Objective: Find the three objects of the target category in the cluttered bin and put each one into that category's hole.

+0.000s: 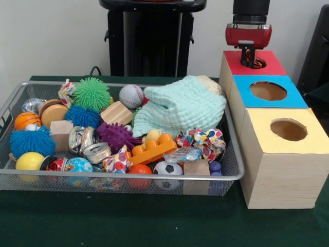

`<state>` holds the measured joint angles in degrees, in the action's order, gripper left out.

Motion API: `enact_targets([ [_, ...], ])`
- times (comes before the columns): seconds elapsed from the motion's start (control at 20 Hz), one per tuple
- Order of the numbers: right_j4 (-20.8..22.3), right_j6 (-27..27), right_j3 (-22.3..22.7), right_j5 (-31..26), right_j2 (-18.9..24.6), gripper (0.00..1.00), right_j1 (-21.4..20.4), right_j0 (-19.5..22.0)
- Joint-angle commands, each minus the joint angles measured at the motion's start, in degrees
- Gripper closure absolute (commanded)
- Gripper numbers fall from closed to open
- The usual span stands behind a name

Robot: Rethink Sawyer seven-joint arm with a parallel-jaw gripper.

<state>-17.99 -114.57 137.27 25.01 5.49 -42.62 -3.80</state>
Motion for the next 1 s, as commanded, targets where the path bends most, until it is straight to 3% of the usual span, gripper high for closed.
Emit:
enact_targets([
  [0.05,-1.67,-8.33,-5.47,-6.8,-0.49,1.0,1.37,2.59],
  [0.1,-1.68,-8.38,-5.49,-5.84,-0.93,1.0,1.41,2.27],
  [0.15,-1.16,-9.91,-5.26,-3.5,-0.72,0.0,1.52,2.57],
  [0.45,-4.48,-7.0,-5.91,-8.76,-3.37,0.0,0.86,-0.11],
  [0.6,-2.35,-8.33,-5.63,-8.22,-1.83,0.0,0.45,1.65],
  [1.0,0.13,-6.16,-4.95,-13.57,-1.35,0.0,-4.02,4.08],
])
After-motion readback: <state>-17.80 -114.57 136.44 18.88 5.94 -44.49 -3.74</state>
